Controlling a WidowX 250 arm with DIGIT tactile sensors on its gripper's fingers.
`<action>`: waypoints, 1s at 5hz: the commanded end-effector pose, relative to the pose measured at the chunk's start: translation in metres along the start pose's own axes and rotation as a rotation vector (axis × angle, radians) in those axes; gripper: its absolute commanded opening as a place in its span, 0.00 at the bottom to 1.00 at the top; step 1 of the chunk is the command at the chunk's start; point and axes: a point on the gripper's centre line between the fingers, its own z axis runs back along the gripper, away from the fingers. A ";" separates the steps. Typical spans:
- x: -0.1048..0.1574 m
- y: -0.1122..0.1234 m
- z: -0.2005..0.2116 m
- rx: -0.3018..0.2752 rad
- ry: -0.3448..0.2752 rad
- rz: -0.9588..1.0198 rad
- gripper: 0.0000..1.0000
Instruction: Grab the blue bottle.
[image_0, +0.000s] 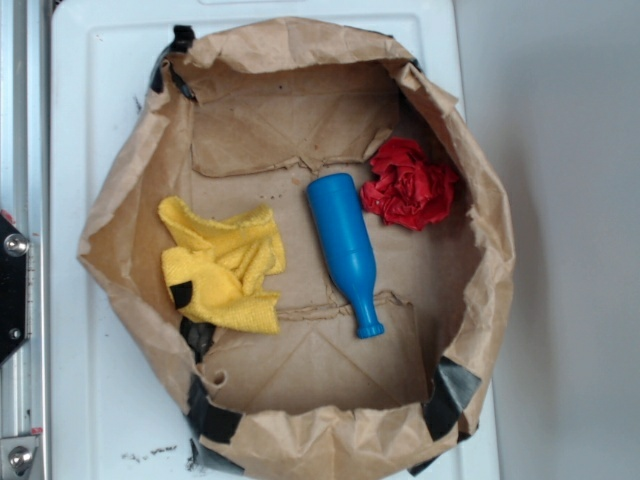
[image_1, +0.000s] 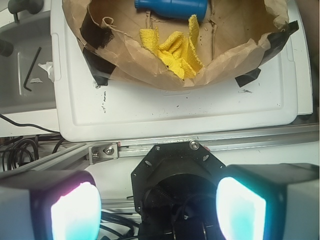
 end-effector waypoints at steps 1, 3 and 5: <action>0.000 0.000 0.000 0.000 0.000 0.000 1.00; 0.041 -0.028 -0.013 0.068 0.003 0.119 1.00; 0.092 -0.014 -0.013 -0.059 -0.039 -0.005 1.00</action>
